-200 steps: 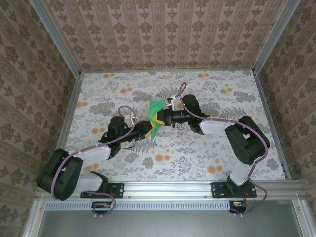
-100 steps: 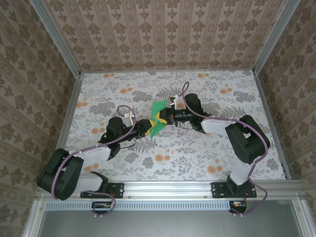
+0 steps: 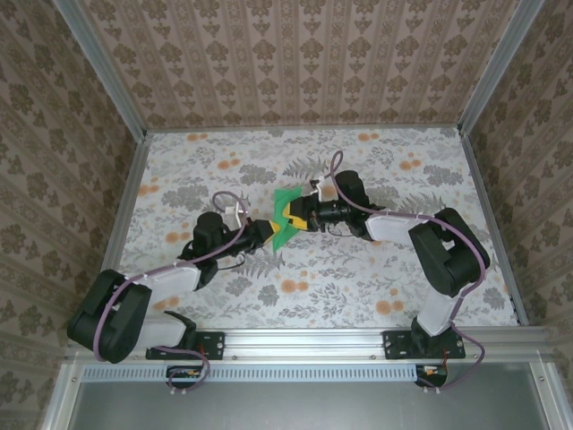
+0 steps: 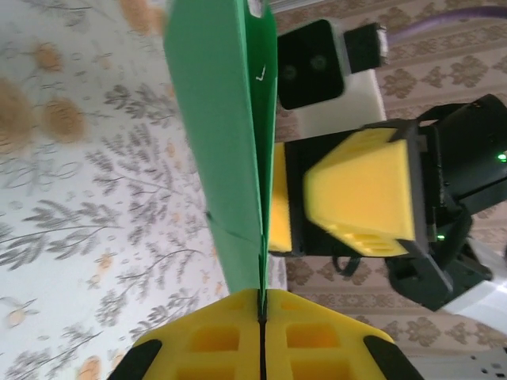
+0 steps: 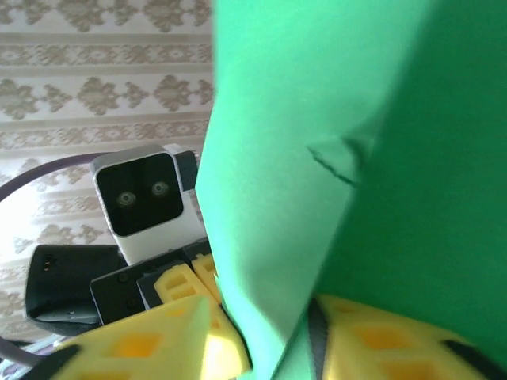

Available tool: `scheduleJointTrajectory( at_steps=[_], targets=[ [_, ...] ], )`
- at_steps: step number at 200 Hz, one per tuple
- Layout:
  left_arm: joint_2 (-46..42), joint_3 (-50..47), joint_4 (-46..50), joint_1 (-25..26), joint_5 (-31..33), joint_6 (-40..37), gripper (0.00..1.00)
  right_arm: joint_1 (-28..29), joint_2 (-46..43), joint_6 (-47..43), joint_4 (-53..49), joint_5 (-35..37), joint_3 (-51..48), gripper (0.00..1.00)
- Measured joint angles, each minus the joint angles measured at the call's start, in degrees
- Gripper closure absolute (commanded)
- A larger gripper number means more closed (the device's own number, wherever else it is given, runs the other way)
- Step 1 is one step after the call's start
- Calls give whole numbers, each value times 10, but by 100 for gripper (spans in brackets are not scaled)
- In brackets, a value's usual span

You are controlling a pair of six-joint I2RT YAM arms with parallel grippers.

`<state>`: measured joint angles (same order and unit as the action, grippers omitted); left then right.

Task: Fold a paper plane with a square sheet of paper (pick it up from the middle)
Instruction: Turn over the paper at the center of the table.

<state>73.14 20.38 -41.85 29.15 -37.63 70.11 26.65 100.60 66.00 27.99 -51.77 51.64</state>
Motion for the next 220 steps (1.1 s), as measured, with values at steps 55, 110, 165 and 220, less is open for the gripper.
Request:
scheduleJointTrajectory(
  at_steps=[55,110,165,220],
  targets=[
    [-51,177,483,10,150,-198,92,-44,-119,-177,-258,138,-1,28],
    [-18,346,802,69,367,-306,92,-44,-163,-259,-397,292,-7,27],
    [165,506,991,165,577,-311,96,-47,-224,-266,-453,425,-45,27],
    [341,610,1005,208,593,-307,94,-66,-279,-235,-467,488,-102,27]
  ],
)
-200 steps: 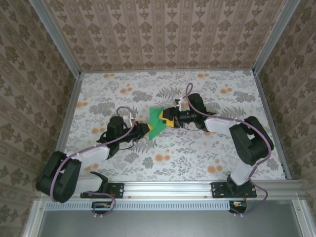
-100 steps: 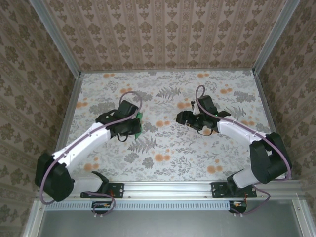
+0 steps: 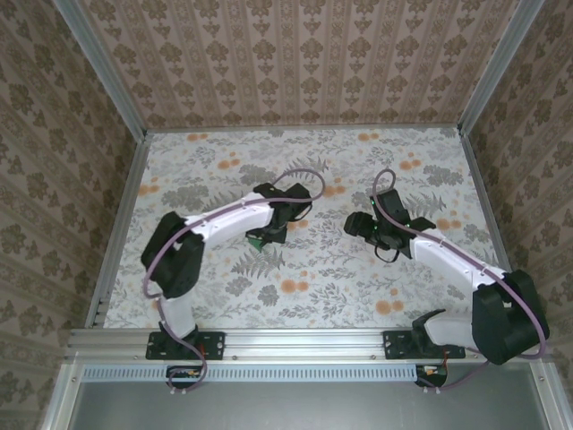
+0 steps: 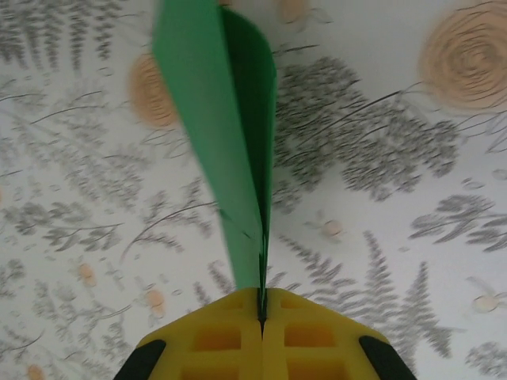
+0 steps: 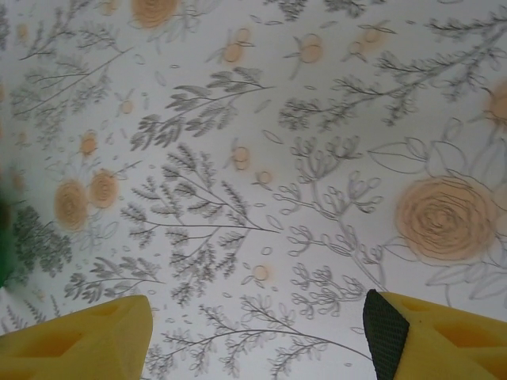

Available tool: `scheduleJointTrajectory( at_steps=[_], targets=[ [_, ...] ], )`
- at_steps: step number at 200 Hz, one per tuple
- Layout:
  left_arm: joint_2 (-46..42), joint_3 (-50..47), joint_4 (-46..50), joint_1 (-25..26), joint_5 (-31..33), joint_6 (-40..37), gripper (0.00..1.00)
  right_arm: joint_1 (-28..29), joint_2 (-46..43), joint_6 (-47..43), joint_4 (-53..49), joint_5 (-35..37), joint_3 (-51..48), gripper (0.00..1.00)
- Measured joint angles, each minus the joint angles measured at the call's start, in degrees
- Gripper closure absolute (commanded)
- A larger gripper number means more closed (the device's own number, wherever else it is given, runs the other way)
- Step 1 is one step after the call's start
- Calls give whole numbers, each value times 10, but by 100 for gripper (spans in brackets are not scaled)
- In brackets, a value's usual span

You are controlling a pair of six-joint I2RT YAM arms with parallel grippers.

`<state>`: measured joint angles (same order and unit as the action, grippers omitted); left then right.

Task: Fold a paper plane with a square sheet of paper (pick it up from the middle)
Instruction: Turn over the paper at the center of the table, then fold the wing for the fifth time at the center of the table.

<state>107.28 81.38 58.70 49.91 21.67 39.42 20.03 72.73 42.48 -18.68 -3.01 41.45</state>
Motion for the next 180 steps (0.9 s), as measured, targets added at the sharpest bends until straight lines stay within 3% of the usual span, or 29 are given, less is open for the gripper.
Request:
scheduleJointTrajectory(
  at_steps=[16,60,85,114,146,180],
  targets=[
    [43,31,-9,8,-19,0,89,-3,-7,9,-3,6,-12,27],
    [77,54,-61,11,-106,-7,59,-8,-31,17,-13,12,-34,27],
    [59,36,-117,-5,-175,-11,46,-9,-38,16,-12,9,-34,29],
    [-21,-28,-189,-43,-251,-14,32,1,-35,12,-6,-14,-33,33],
    [-137,-108,-254,-105,-282,-4,19,83,13,15,3,-22,7,40],
    [-230,-209,-281,-179,-268,13,5,198,134,20,29,-28,122,49]
  ],
)
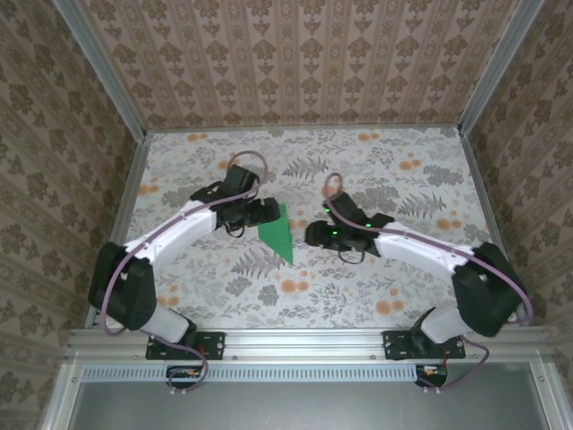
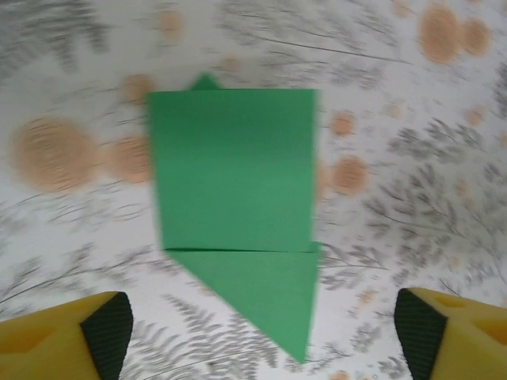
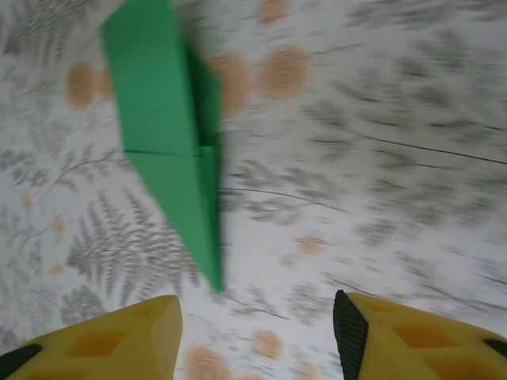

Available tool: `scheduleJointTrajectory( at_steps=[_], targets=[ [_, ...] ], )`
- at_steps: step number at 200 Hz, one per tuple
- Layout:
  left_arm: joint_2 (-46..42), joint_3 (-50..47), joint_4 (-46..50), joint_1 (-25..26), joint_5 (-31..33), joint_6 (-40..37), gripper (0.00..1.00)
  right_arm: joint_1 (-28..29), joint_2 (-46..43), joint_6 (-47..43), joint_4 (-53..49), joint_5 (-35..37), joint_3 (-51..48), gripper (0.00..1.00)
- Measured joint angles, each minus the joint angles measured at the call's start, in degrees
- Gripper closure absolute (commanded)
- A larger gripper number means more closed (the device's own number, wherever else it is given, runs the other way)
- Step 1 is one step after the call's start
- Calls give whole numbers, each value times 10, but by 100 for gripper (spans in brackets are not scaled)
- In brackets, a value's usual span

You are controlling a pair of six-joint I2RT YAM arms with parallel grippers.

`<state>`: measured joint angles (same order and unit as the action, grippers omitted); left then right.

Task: Fold a paper plane with a square sheet of paper (pick it up from the middle)
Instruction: Fold the wing for the fifth time at the center of the table.

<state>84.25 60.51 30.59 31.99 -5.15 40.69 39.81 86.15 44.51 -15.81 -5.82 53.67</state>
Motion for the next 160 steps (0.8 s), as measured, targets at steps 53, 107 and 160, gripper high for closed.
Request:
scheduleJointTrajectory(
  at_steps=[53,107,160],
  targets=[
    [-108,-118,2,-79,16,14,0,70,173,2,20,-19,131,51],
    [-148,-146,1,-110,14,18,0,66,253,-41,-9,-40,164,53],
    [-148,-152,-9,-118,-10,18,0,40,234,-200,-74,-72,148,53]
  ],
)
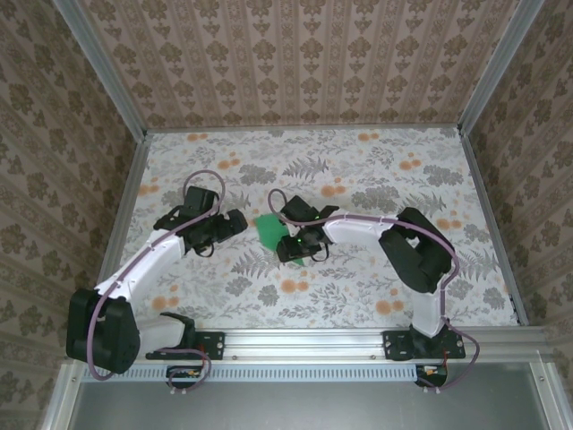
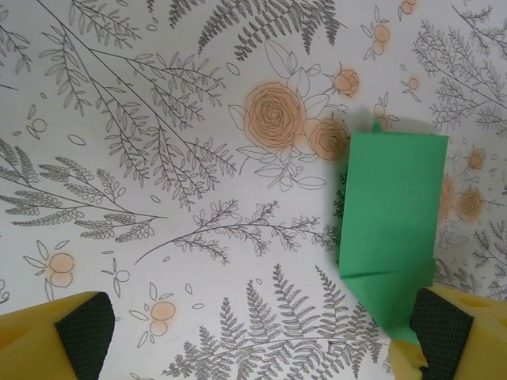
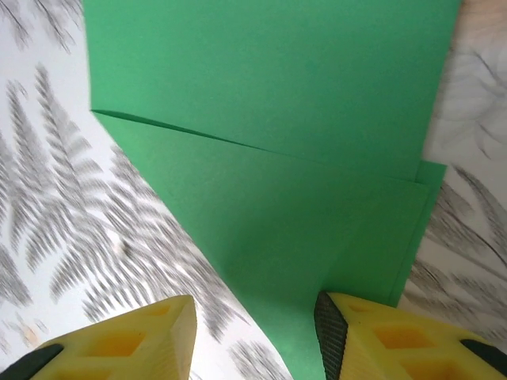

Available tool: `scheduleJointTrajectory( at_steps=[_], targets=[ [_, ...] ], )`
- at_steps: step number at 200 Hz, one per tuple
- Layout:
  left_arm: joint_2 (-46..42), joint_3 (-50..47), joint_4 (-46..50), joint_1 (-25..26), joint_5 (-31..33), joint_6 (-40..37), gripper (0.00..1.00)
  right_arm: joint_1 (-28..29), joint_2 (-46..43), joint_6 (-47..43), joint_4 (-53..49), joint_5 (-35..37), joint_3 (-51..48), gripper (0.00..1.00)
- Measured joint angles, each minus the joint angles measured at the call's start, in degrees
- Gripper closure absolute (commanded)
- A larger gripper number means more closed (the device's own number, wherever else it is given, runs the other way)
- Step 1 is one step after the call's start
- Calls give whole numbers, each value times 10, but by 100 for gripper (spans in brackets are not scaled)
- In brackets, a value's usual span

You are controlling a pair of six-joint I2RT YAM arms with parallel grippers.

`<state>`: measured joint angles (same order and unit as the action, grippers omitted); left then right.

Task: Fold a paper plane with a square sheet of paper (pick it up from the middle)
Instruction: Fold the wing for the fifth time at the center of the table.

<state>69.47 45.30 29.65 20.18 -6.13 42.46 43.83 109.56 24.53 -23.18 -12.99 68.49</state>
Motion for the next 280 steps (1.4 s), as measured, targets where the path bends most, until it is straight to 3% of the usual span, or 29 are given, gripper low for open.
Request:
scheduleJointTrajectory(
  at_steps=[34,55,106,178,280],
  targets=[
    [0,-20,-25,1,-25,0,0,-17,-40,-92,-70,-12,-31,52],
    [0,-35,-39,9,-38,6,1,-18,-56,-98,-78,-12,-35,50],
    [0,-62,-76,54,-62,36,3,-19,-105,4,12,-9,-52,55],
    [10,-92,-144,108,-98,107,20,-40,-74,79,69,-4,-65,57],
    [122,-90,-244,158,-158,181,35,-101,-52,126,185,-112,-141,59]
  ],
)
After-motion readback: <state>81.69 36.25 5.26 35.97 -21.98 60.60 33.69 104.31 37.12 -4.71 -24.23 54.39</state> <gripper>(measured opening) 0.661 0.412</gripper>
